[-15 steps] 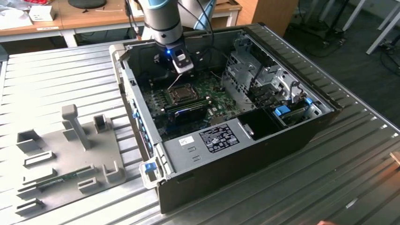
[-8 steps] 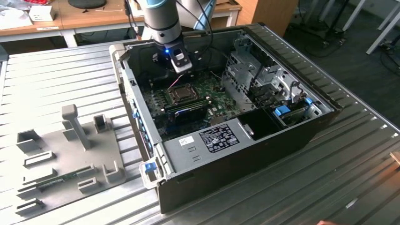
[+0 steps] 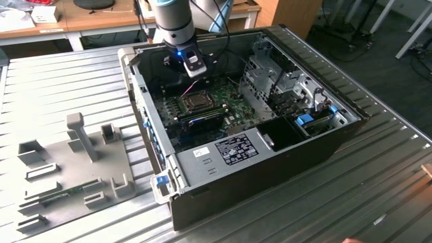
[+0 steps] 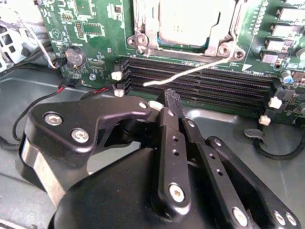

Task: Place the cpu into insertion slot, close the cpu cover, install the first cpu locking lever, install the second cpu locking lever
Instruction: 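Install the first cpu locking lever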

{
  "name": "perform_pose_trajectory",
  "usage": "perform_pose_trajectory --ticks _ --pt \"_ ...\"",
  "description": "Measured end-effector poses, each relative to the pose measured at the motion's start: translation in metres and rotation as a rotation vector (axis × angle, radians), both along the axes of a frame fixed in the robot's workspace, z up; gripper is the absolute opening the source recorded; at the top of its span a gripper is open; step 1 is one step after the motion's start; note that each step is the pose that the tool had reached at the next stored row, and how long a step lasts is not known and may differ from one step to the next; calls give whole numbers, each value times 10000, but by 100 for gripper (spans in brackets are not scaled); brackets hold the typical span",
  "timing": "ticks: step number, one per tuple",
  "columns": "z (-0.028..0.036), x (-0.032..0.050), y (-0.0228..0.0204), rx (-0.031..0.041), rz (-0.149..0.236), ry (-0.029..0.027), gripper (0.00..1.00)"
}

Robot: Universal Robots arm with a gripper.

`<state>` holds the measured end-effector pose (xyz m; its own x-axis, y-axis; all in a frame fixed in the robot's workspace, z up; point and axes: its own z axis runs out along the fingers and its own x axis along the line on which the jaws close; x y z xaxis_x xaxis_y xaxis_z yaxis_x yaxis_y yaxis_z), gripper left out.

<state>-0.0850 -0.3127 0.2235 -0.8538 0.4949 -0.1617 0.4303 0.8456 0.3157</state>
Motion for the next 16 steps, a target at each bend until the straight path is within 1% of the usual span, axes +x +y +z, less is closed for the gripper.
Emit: perform_pose_trajectory --ticks 1,3,7,8,12,16 --pt "0 -7 -1 3 -3 -7 10" --pt "0 -24 -24 2 1 -21 10" --pt "0 -26 -91 2 0 -21 10" --pt "1 -29 -98 1 0 -21 10" --pt "-18 -51 -98 2 -1 -56 10" --pt "-78 -52 -100 2 0 -124 10"
